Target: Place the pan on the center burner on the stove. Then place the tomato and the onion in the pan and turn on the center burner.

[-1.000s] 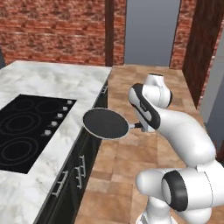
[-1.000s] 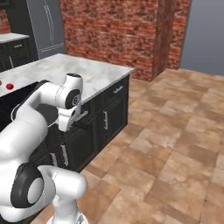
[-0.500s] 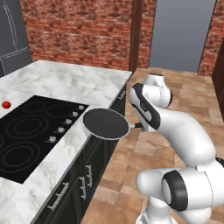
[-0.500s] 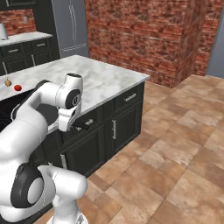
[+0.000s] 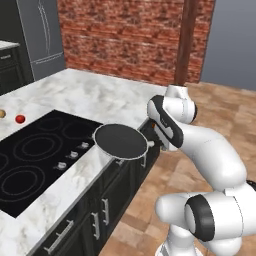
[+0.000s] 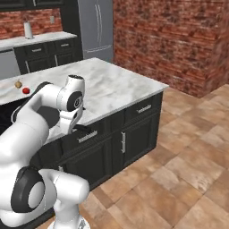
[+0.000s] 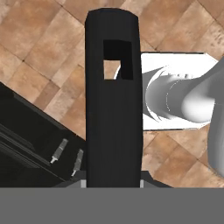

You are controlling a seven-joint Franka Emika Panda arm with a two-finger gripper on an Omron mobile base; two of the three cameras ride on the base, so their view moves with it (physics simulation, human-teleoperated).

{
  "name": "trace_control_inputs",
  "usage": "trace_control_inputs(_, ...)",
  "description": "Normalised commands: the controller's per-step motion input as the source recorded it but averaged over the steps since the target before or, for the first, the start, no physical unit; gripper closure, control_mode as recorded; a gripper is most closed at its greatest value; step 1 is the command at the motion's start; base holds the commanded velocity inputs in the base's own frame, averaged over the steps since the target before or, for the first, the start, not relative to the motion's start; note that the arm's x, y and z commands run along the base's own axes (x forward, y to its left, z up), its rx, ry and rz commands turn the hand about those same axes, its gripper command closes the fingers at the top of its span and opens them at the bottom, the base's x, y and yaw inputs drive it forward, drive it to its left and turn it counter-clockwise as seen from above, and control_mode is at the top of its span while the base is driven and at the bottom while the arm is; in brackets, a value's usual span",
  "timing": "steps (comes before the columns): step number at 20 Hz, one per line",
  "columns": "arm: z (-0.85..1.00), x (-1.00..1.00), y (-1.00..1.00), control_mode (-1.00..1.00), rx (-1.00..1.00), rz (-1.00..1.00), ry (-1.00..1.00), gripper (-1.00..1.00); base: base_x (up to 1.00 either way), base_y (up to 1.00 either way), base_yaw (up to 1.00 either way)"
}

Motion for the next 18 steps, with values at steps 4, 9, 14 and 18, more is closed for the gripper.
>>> trace_control_inputs(4,0.0,0.0,0.0,1.0,0.0,0.0,0.0,1.0,0.37,-0.35,0.32)
trace_control_inputs(9,0.0,0.0,0.0,1.0,0.0,0.0,0.0,1.0,0.29,-0.25,0.33)
trace_control_inputs(14,0.0,0.0,0.0,1.0,0.0,0.0,0.0,1.0,0.26,-0.22,0.33)
trace_control_inputs(18,0.0,0.0,0.0,1.0,0.0,0.0,0.0,1.0,0.36,-0.38,0.32)
